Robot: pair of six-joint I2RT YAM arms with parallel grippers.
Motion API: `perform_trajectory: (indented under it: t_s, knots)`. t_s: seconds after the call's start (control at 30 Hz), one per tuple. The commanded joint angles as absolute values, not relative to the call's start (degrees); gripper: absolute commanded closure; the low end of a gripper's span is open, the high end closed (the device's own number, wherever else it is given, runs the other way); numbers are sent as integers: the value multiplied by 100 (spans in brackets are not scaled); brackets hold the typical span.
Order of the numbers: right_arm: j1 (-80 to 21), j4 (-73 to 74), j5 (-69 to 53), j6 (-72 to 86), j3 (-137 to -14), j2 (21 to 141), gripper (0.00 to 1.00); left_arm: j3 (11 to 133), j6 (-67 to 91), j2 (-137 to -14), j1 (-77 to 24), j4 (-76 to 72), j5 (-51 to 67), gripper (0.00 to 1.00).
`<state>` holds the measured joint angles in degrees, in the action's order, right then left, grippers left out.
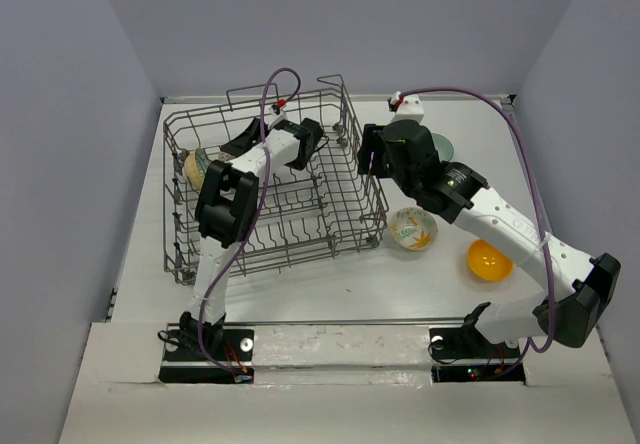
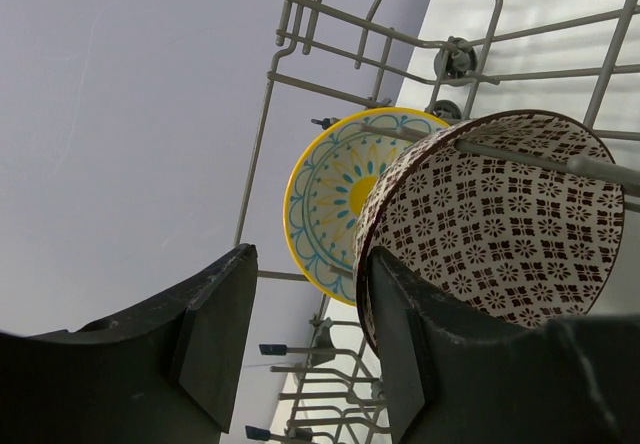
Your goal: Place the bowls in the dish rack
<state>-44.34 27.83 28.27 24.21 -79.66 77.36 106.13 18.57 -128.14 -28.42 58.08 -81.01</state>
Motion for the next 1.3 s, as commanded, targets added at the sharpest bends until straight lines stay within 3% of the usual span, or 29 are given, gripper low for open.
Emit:
perform_trajectory:
  t_s: [0.0,0.37,0.6,0.9,1.27]
  knots:
    - [-4456,2505,2804,2417,-7945,7567,34,10538,2021,-12349,-2892,5889,-8438,39]
    - [-4456,2505,2812,2399,-7963,7559,34,10565,2382,-12191,-2892,6188,-8385,28]
    - [-4456,2522,2830,2391,-7998,7585,34,10398,2066,-11831,-2892,5750,-8183,26]
    - [-4456,2558,3006,2382,-8016,7567,34,9923,845,-11075,-2927,4458,-7085,26]
    - [-4456,2935,3830,2382,-8156,7033,32,9765,809,-10003,-3146,3903,-5479,27]
